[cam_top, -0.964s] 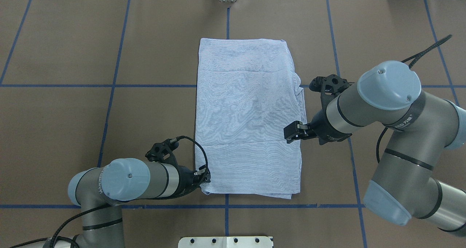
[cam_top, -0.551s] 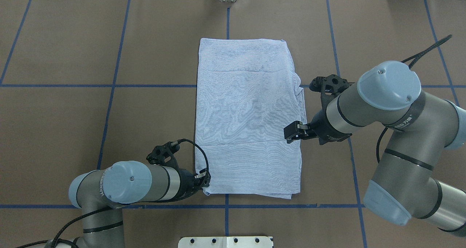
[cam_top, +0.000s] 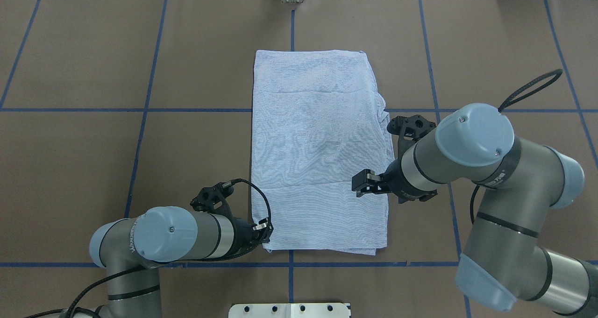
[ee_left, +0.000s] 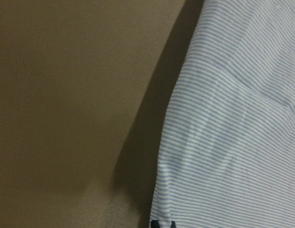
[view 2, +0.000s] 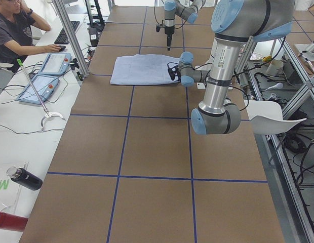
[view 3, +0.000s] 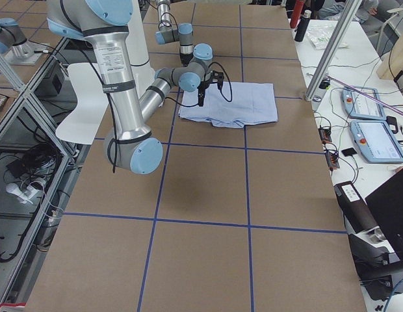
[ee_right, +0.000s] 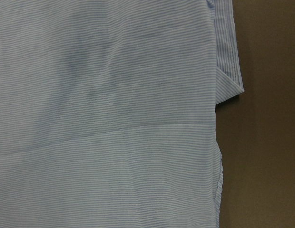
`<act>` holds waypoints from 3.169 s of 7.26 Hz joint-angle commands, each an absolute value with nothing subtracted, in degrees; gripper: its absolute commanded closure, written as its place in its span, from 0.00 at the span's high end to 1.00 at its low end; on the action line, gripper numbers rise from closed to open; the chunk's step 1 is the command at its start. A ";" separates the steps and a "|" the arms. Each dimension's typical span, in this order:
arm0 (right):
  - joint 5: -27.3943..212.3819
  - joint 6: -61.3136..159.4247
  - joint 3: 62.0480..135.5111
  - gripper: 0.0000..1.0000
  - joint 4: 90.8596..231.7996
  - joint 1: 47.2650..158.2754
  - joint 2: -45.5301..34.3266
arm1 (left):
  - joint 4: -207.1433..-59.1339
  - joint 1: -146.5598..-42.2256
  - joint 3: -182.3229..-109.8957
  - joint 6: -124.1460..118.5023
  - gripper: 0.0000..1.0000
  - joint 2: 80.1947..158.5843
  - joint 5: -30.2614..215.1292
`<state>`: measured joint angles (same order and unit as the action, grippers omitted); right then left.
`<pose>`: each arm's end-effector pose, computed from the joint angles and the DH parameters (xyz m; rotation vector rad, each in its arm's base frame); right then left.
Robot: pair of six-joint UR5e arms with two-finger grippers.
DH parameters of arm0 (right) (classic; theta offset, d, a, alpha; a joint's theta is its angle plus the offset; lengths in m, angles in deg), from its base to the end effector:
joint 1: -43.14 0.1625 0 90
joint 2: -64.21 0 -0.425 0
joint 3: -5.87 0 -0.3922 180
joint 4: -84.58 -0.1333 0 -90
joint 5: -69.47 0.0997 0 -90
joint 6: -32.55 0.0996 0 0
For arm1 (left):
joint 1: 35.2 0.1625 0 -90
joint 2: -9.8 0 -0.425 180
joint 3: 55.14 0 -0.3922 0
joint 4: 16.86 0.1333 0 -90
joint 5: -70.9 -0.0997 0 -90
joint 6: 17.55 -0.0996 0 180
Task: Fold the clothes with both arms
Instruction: 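Move the right gripper to the near end corner beside the left gripper, then grasp the near end corners of the shirt with both grippers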
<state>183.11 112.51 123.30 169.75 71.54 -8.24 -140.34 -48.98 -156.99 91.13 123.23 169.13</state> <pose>-0.4303 -0.3388 0.2732 -0.0825 -0.9352 0.1173 0.5710 -0.2626 0.2687 -0.1784 1.2008 -0.4098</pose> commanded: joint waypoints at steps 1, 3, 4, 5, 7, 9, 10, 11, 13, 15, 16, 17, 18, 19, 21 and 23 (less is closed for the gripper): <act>177.25 121.81 122.34 1.00 169.84 64.97 -6.99 | -140.26 -49.00 -157.01 91.08 0.00 123.26 169.16; 174.95 130.88 117.69 1.00 169.92 62.74 -3.58 | -140.26 -49.00 -157.09 91.08 0.00 123.35 169.25; 174.94 134.21 116.71 1.00 170.10 62.74 -3.21 | -140.26 -48.91 -157.01 91.08 0.00 123.70 169.25; 174.94 136.33 116.70 1.00 170.36 63.09 -3.38 | -140.26 -48.91 -157.01 91.08 0.00 123.88 169.25; 174.94 139.32 116.18 1.00 170.54 63.26 -4.60 | -140.26 -48.91 -156.83 91.08 0.00 123.88 169.25; 175.29 139.78 115.65 1.00 170.63 62.48 -6.10 | -140.26 -48.91 -156.92 91.08 0.00 123.88 169.25; 175.38 139.78 114.86 1.00 171.50 61.60 -6.11 | -140.26 -48.91 -156.92 91.08 0.00 123.88 169.25; 175.55 139.78 114.86 1.00 174.90 60.81 -5.41 | -140.26 -48.91 -156.92 91.08 0.00 123.88 169.25; 175.64 139.69 115.47 1.00 176.43 60.63 -5.31 | -140.26 -48.91 -156.92 91.08 0.00 123.88 169.25; 175.64 139.69 115.39 1.00 176.34 59.93 -5.23 | -140.26 -48.91 -157.01 91.08 0.00 123.88 169.25; 175.73 139.69 115.30 1.00 176.34 59.84 -5.14 | -140.26 -49.00 -157.01 91.08 0.00 123.88 169.25; 175.64 139.69 115.04 1.00 176.25 59.75 -5.14 | -140.26 -48.91 -157.01 91.08 0.00 123.88 169.25; 175.64 139.69 115.03 1.00 176.34 59.75 -5.14 | -140.26 -48.91 -157.01 91.17 0.00 123.88 169.25; 175.64 139.69 114.95 0.97 176.34 59.75 -5.14 | -140.26 -48.91 -157.09 91.08 0.00 123.88 169.25; 175.56 139.69 115.12 0.63 176.34 59.75 -5.14 | -140.26 -48.91 -157.09 91.08 0.00 123.88 169.25; 175.56 139.69 115.21 0.42 176.34 59.84 -5.14 | -140.26 -49.00 -157.09 91.08 0.00 123.88 169.25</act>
